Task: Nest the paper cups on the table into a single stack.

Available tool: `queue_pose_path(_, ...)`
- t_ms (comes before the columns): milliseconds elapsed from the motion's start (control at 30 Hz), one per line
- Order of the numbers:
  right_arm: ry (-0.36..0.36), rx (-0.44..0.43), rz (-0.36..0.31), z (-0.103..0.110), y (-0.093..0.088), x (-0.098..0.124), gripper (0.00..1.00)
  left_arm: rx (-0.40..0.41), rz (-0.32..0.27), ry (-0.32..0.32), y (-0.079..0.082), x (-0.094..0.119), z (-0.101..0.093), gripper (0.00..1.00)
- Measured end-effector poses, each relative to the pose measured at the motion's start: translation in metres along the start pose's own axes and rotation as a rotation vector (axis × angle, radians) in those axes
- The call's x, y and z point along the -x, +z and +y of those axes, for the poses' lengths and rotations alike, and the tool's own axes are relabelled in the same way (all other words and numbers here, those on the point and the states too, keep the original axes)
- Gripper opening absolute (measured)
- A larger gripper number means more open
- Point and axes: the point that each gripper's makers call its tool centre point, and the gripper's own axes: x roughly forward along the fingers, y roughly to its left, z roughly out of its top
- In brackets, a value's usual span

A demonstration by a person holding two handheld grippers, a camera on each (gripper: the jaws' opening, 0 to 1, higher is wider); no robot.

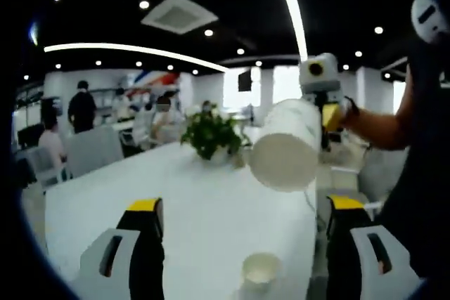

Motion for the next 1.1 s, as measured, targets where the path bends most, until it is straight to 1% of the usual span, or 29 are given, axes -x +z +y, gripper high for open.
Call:
queue_pose_path(33, -0.006, -0.002, 0.010, -0.001, 0.000, 0.000, 0.00, -0.007, 0.007, 0.062, -0.003, 0.004, 0.012, 0.99)
queue_pose_path(67, -0.026, 0.000, 0.049, -0.004, -0.001, 0.000, 0.00, 0.014, 0.027, 0.086, -0.010, 0.008, 0.018, 0.99)
queue_pose_path(100, -0.049, -0.001, 0.086, -0.008, -0.003, 0.000, 0.00, 0.027, 0.039, 0.089, -0.014, 0.011, 0.021, 0.99)
queue_pose_path(133, -0.084, 0.004, 0.142, -0.015, -0.006, 0.001, 0.00, 0.041, 0.031, 0.116, -0.017, 0.014, 0.028, 0.99)
queue_pose_path(167, -0.097, 0.013, 0.179, -0.017, -0.008, 0.002, 0.00, 0.035, 0.030, 0.149, -0.019, 0.018, 0.036, 0.99)
queue_pose_path(200, -0.115, 0.006, 0.233, -0.020, -0.012, 0.002, 0.00, 0.023, 0.037, 0.190, -0.022, 0.024, 0.045, 0.99)
queue_pose_path(267, -0.115, 0.039, 0.283, -0.020, -0.012, 0.001, 0.00, 0.026, 0.039, 0.231, -0.027, 0.030, 0.055, 0.99)
queue_pose_path(300, -0.115, 0.038, 0.309, -0.019, -0.012, 0.000, 0.00, 0.046, 0.034, 0.244, -0.030, 0.034, 0.059, 0.99)
queue_pose_path(333, -0.120, 0.044, 0.330, -0.019, -0.012, 0.000, 0.00, 0.060, 0.034, 0.248, -0.033, 0.036, 0.062, 0.99)
queue_pose_path(367, -0.125, 0.069, 0.357, -0.019, -0.012, -0.002, 0.00, 0.067, 0.042, 0.260, -0.037, 0.040, 0.066, 0.99)
queue_pose_path(433, -0.119, 0.085, 0.391, -0.016, -0.012, -0.004, 0.00, 0.072, 0.059, 0.280, -0.044, 0.043, 0.070, 0.99)
queue_pose_path(500, -0.124, 0.118, 0.461, -0.016, -0.014, -0.006, 0.00, 0.083, 0.067, 0.300, -0.050, 0.048, 0.075, 0.99)
queue_pose_path(533, -0.125, 0.125, 0.472, -0.016, -0.014, -0.007, 0.00, 0.084, 0.072, 0.307, -0.053, 0.050, 0.076, 0.99)
queue_pose_path(567, -0.129, 0.145, 0.516, -0.016, -0.016, -0.007, 0.00, 0.072, 0.090, 0.323, -0.058, 0.053, 0.078, 0.99)
queue_pose_path(600, -0.138, 0.150, 0.542, -0.017, -0.017, -0.007, 0.00, 0.059, 0.108, 0.330, -0.062, 0.055, 0.079, 0.99)
queue_pose_path(633, -0.157, 0.161, 0.591, -0.019, -0.020, -0.006, 0.00, 0.037, 0.135, 0.336, -0.067, 0.057, 0.079, 0.99)
queue_pose_path(667, -0.165, 0.176, 0.623, -0.020, -0.021, -0.006, 0.00, 0.027, 0.146, 0.338, -0.069, 0.058, 0.079, 0.99)
queue_pose_path(700, -0.167, 0.181, 0.664, -0.019, -0.023, -0.007, 0.00, 0.029, 0.150, 0.337, -0.071, 0.058, 0.077, 0.99)
queue_pose_path(767, -0.166, 0.185, 0.726, -0.018, -0.026, -0.008, 0.00, 0.037, 0.153, 0.339, -0.073, 0.059, 0.076, 0.99)
queue_pose_path(833, -0.166, 0.217, 0.812, -0.016, -0.029, -0.011, 0.00, 0.062, 0.144, 0.340, -0.076, 0.060, 0.075, 0.99)
queue_pose_path(900, -0.168, 0.238, 0.852, -0.016, -0.030, -0.014, 0.00, 0.070, 0.141, 0.344, -0.079, 0.060, 0.074, 0.99)
queue_pose_path(933, -0.175, 0.246, 0.890, -0.017, -0.031, -0.016, 0.00, 0.070, 0.147, 0.345, -0.081, 0.060, 0.073, 0.99)
queue_pose_path(1000, -0.178, 0.275, 0.958, -0.017, -0.036, -0.019, 0.00, 0.064, 0.171, 0.345, -0.087, 0.060, 0.071, 0.99)
queue_pose_path(1033, -0.179, 0.282, 0.974, -0.017, -0.037, -0.019, 0.00, 0.061, 0.178, 0.344, -0.089, 0.060, 0.070, 0.99)
queue_pose_path(1067, -0.183, 0.302, 1.017, -0.018, -0.040, -0.019, 0.00, 0.055, 0.191, 0.344, -0.091, 0.061, 0.069, 0.99)
queue_pose_path(1100, -0.188, 0.299, 1.034, -0.018, -0.042, -0.020, 0.00, 0.056, 0.194, 0.344, -0.092, 0.061, 0.069, 0.99)
